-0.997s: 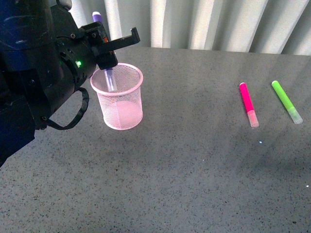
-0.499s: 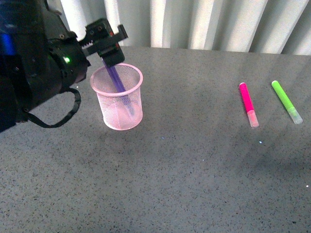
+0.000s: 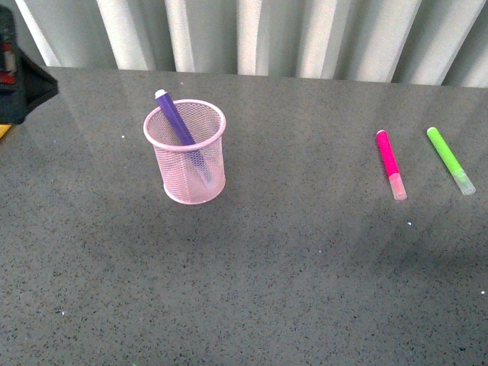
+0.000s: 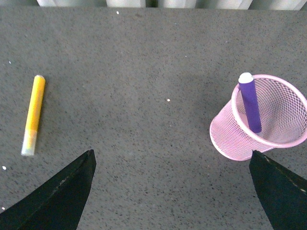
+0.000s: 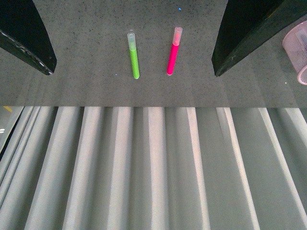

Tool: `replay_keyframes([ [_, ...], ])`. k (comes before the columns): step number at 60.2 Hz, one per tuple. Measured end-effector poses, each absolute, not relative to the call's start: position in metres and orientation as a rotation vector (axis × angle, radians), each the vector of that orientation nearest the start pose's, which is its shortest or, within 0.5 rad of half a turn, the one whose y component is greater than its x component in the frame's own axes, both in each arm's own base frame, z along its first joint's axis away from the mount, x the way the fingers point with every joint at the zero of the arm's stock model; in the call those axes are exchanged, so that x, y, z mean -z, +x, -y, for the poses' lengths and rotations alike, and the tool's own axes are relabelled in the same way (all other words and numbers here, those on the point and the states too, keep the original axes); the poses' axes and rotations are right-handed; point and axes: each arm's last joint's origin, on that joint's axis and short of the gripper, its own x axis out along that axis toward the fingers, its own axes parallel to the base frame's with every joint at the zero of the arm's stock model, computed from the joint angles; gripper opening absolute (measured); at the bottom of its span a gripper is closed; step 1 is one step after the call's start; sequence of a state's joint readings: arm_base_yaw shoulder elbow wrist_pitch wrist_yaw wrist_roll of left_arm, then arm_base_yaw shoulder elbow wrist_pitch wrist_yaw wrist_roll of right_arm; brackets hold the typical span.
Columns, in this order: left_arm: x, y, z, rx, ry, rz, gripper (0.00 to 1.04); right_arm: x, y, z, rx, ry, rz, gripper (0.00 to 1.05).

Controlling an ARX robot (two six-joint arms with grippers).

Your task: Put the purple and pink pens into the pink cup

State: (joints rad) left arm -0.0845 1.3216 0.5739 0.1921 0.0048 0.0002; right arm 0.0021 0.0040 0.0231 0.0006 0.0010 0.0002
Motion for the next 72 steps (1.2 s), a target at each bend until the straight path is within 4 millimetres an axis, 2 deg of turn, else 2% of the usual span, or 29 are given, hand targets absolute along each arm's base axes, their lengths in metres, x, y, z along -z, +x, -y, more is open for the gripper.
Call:
replay_keyframes([
  [5,-0.186,0.256,0.021,0.091,0.057,-0.546,0.98,-0.171,0.097,0.000,-0.002,0.000,0.019,0.98],
  [10,-0.173,0.253,0.020,0.020,0.047,-0.338,0.84,-0.171,0.096,0.000,-0.001,0.000,0.020,0.98],
  [13,-0.165,0.242,0.019,0.015,0.034,-0.239,0.75,-0.171,0.096,0.000,-0.001,0.000,0.020,0.98],
  [20,-0.178,0.225,0.014,0.005,0.010,-0.025,0.55,-0.171,0.097,0.000,-0.001,0.000,0.019,0.98],
  [25,-0.181,0.213,0.011,-0.005,0.002,0.009,0.41,-0.171,0.096,0.000,-0.001,0.000,0.020,0.98],
  [38,-0.168,0.187,0.000,-0.001,0.000,-0.001,0.03,-0.171,0.096,0.000,-0.001,0.000,0.020,0.98],
  [46,-0.160,0.173,0.000,-0.001,-0.002,-0.024,0.04,-0.171,0.096,0.000,-0.001,0.000,0.020,0.98],
  [72,-0.163,0.143,0.000,0.000,-0.002,-0.010,0.04,-0.171,0.096,0.000,-0.001,0.000,0.020,0.98],
])
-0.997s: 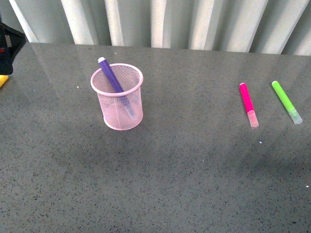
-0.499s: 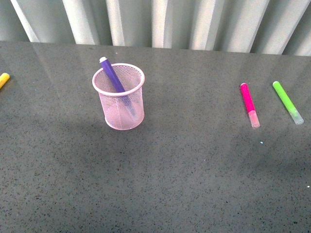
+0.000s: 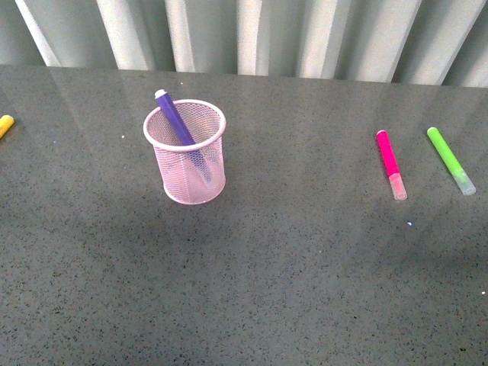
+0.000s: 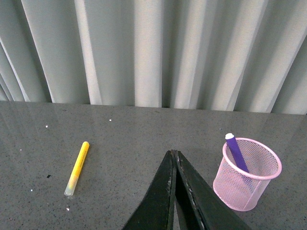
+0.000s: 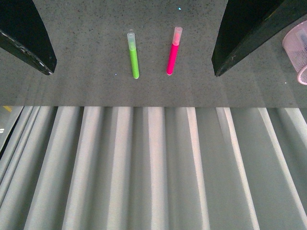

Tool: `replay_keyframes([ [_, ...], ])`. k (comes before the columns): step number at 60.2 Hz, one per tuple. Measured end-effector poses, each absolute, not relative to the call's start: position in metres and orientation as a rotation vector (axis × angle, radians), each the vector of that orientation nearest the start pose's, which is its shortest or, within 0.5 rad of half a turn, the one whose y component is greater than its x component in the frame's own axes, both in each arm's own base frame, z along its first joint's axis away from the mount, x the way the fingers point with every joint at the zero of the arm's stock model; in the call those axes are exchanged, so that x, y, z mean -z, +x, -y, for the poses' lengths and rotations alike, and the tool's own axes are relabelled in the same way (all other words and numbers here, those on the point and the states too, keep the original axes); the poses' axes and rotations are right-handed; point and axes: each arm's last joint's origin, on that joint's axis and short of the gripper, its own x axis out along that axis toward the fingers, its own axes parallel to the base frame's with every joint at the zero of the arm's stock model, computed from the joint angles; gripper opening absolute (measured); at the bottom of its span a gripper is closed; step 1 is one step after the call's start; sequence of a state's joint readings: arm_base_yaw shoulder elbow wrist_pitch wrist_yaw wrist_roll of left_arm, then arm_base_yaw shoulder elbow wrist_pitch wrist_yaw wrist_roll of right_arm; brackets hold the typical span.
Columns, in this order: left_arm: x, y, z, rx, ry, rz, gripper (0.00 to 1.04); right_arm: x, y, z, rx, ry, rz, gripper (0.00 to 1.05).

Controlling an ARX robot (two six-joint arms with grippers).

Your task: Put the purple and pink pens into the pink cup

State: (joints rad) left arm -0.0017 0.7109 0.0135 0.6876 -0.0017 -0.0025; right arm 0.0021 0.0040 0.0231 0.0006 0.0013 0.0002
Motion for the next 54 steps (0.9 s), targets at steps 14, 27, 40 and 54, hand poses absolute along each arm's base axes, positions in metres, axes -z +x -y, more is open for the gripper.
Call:
replay_keyframes([
  [14,-0.167,0.133,0.000,0.000,-0.002,0.001,0.04,-0.171,0.096,0.000,-0.001,0.000,0.020,0.98],
  [27,-0.169,0.124,0.000,0.000,-0.002,0.009,0.04,-0.171,0.096,0.000,-0.001,0.000,0.020,0.98],
  [40,-0.170,0.118,0.000,0.000,-0.002,0.011,0.04,-0.171,0.096,0.000,-0.001,0.000,0.020,0.98],
  [54,-0.170,0.112,0.000,0.000,-0.002,0.012,0.04,-0.171,0.096,0.000,-0.001,0.000,0.020,0.98],
])
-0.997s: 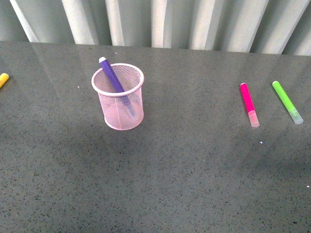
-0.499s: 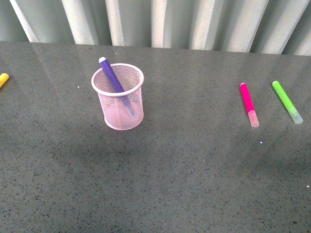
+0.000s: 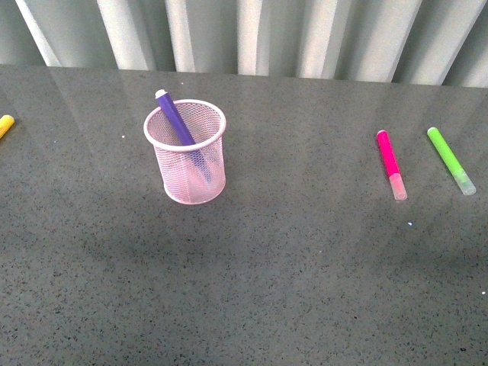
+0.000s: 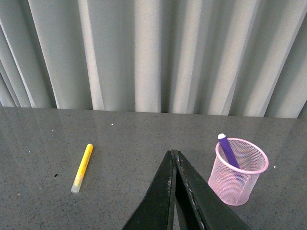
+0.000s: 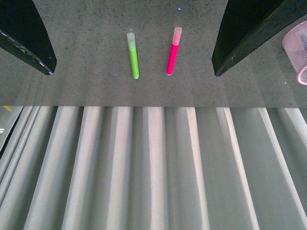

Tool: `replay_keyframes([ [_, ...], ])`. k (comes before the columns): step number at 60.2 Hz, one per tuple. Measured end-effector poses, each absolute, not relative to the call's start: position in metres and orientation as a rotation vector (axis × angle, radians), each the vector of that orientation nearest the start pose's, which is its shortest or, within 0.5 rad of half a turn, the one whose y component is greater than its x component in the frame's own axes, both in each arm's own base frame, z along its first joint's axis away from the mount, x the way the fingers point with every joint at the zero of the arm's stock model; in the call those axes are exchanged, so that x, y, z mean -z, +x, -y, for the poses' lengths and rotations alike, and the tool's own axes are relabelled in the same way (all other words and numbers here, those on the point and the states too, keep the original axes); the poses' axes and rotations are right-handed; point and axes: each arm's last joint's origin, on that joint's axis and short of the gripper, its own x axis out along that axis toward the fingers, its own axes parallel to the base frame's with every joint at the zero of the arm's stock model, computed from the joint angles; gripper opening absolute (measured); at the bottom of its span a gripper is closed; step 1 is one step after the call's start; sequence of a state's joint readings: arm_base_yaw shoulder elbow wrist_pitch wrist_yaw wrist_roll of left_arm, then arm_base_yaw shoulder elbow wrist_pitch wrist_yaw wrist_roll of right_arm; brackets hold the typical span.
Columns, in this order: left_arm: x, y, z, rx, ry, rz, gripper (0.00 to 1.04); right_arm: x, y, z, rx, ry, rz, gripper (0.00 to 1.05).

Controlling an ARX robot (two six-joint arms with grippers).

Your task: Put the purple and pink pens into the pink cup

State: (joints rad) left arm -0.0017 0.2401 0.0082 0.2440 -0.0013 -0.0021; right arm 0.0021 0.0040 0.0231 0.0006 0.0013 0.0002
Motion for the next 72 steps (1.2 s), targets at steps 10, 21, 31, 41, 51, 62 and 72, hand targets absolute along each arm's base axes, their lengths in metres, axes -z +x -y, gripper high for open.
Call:
replay_keyframes([
  [10,-0.169,0.109,0.000,0.000,-0.003,0.013,0.04,-0.171,0.096,0.000,-0.001,0.000,0.020,0.98],
  [21,-0.167,0.097,0.000,0.002,-0.002,0.009,0.04,-0.171,0.096,0.000,-0.001,0.000,0.020,0.98],
  [31,-0.166,0.097,0.000,0.002,-0.004,0.005,0.05,-0.171,0.096,0.000,-0.001,0.000,0.020,0.98],
  [41,-0.166,0.097,0.000,0.002,-0.003,0.006,0.35,-0.171,0.096,0.000,-0.001,0.000,0.020,0.98],
  [51,-0.166,0.097,0.000,0.002,-0.003,0.006,0.64,-0.170,0.097,0.000,0.023,0.008,-0.011,0.98],
  [62,-0.166,0.097,0.000,0.002,-0.003,0.006,0.97,-0.182,0.129,0.011,0.285,0.017,-0.355,0.98],
  [72,-0.166,0.097,0.000,0.002,-0.002,0.006,0.98,-0.196,0.188,0.021,0.222,0.041,-0.477,0.98],
])
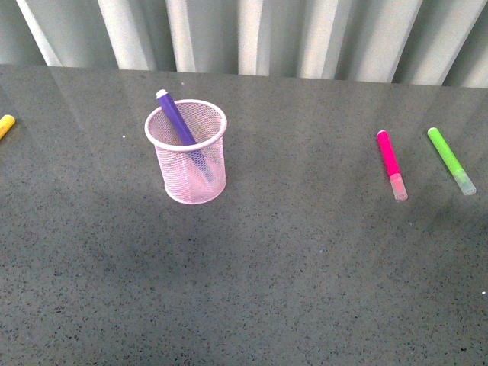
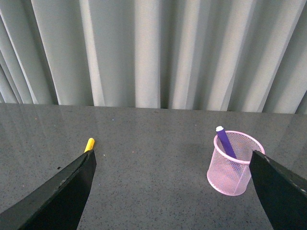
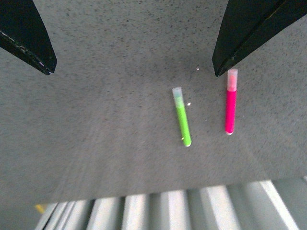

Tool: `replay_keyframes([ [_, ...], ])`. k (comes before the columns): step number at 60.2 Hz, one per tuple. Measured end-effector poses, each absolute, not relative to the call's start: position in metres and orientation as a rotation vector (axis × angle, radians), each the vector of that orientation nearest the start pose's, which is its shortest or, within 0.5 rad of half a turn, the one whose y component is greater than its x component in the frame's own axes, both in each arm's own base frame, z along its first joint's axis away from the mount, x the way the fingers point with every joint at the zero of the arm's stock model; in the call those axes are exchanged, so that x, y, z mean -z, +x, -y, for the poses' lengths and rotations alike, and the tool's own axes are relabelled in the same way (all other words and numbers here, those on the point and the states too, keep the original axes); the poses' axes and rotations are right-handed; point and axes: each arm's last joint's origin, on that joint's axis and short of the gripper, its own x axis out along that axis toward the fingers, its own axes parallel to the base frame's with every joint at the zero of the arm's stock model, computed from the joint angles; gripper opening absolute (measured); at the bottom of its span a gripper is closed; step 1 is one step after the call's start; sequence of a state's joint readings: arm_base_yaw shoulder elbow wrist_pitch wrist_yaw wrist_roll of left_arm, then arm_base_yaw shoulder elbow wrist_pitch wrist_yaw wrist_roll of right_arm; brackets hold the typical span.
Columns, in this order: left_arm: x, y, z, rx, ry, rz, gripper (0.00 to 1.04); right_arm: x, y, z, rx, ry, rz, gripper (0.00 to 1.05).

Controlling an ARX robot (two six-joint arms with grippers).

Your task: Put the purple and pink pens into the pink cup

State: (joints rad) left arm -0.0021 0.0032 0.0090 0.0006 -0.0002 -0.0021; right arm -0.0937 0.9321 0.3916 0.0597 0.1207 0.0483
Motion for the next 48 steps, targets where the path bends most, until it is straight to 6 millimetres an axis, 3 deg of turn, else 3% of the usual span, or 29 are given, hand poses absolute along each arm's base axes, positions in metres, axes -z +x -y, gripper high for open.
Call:
replay_keyframes([
  [12,-0.166,0.097,0.000,0.002,-0.002,0.006,0.98,-0.185,0.252,0.017,0.079,0.215,-0.759,0.98],
  [23,-0.166,0.097,0.000,0.002,-0.002,0.006,0.98,-0.182,0.304,0.008,0.040,0.351,-0.867,0.98],
  [36,-0.166,0.097,0.000,0.002,-0.002,0.006,0.98,-0.172,0.350,0.002,0.051,0.387,-0.921,0.98],
  [48,-0.166,0.097,0.000,0.002,-0.002,0.006,0.98,-0.159,0.375,-0.007,0.070,0.324,-0.958,0.98],
])
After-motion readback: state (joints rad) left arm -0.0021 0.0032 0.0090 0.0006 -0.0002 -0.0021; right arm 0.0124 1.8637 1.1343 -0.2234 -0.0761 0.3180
